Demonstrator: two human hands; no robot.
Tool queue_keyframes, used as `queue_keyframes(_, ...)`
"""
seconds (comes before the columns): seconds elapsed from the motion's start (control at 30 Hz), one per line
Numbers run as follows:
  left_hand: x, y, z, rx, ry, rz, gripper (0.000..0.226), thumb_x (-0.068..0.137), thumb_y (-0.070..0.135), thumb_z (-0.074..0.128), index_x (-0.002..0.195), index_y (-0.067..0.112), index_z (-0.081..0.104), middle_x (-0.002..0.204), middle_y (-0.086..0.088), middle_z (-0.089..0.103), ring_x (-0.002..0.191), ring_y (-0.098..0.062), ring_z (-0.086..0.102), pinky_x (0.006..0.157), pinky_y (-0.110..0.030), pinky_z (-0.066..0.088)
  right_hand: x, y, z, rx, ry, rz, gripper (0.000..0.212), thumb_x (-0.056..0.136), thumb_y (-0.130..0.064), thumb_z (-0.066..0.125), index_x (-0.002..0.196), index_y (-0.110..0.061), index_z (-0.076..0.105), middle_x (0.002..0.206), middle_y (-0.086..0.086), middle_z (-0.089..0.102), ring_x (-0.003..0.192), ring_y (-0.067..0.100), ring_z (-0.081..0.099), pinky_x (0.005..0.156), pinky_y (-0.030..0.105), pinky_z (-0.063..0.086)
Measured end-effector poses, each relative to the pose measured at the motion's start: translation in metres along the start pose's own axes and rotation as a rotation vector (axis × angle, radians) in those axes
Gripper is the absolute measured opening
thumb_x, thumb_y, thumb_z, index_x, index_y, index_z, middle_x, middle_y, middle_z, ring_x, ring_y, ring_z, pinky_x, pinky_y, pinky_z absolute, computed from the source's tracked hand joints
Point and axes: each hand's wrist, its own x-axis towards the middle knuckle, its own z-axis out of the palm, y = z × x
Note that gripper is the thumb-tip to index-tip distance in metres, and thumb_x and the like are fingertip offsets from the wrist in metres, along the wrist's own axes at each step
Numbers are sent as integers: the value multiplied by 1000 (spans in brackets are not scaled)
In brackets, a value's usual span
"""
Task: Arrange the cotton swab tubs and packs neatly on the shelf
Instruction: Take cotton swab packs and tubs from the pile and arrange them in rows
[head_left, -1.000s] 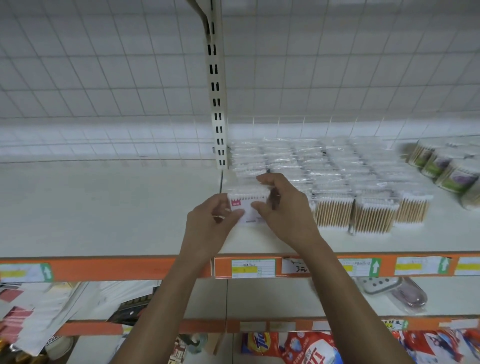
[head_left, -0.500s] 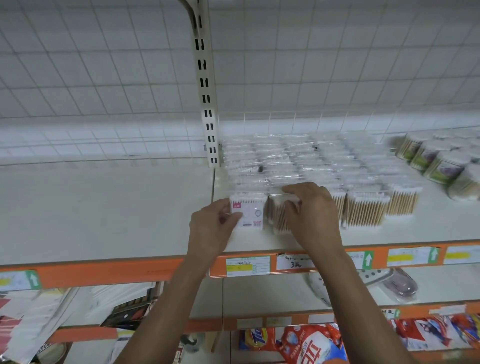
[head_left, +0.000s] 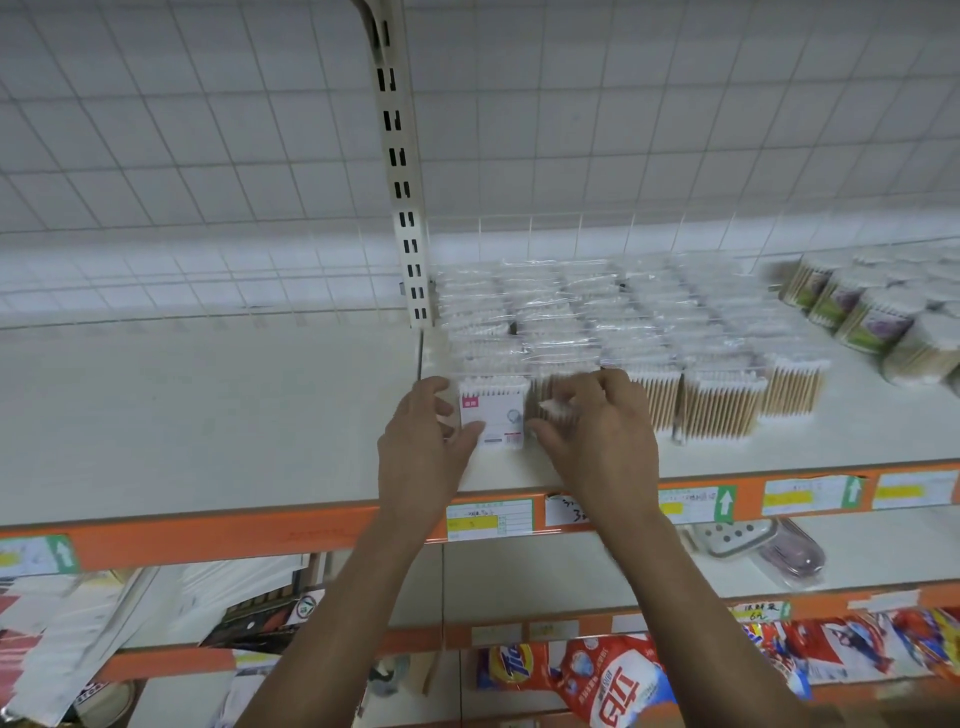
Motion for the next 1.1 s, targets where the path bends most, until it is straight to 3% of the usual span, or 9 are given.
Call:
queue_keyframes(0.13,-7,4,3,18,78,19,39,79,25,74,107,15,50,86,6,49,61,1,48,63,-23,34,-6,-1,3,-51,77,31,31,62,-13,81,82,-9,57,89,10,53,82,28,48,58,37,47)
queue_keyframes(0.3,-14,18,12,-94,41,232,28,79,18,73,104,15,61,86,8,58,68,6,54,64,-16,46,-3,2,-17,35,128,-17,23,64,6,65,79,-9,58,83,7,57,77,27,47,67,21,24)
queue_keyframes(0.43,-17,38,14,-216,-81,252,35,82,25,71,115,17,61,99,19,61,74,5,61,67,-4,43,7,4,-37,265,96,-6,18,71,0,56,85,-12,60,87,-2,56,67,17,52,64,23,34)
queue_keyframes(0.57,-19,53,18,-304,-193,173,40,84,23,69,122,22,58,92,31,57,66,2,63,62,-4,41,12,12,-43,405,-12,82,31,79,5,55,93,-21,58,100,-3,59,67,0,51,63,12,38)
queue_keyframes(0.67,-17,51,24,-264,-127,164,36,83,22,70,117,18,60,86,22,61,68,0,63,65,-5,43,15,24,-39,443,-52,118,34,80,5,59,104,-20,60,107,-2,57,84,9,58,74,22,48)
queue_keyframes(0.77,-16,48,30,-197,-77,133,28,83,22,71,108,14,64,91,8,67,71,-5,63,74,-19,50,19,33,-32,402,-126,116,29,81,-1,64,107,-15,64,108,-2,60,94,16,58,86,36,50)
queue_keyframes(0.87,-19,44,37,-150,-27,113,23,82,20,71,104,13,65,92,5,68,72,-9,64,77,-30,53,20,38,-28,299,-134,32,23,79,-4,68,99,-15,68,102,-2,64,94,19,57,84,31,46)
queue_keyframes(1.1,-26,40,47,-66,15,102,18,83,22,71,97,11,66,89,3,68,69,-5,58,71,-23,50,17,44,-17,230,-61,-114,24,71,5,71,90,-9,68,93,6,64,83,24,59,75,29,48)
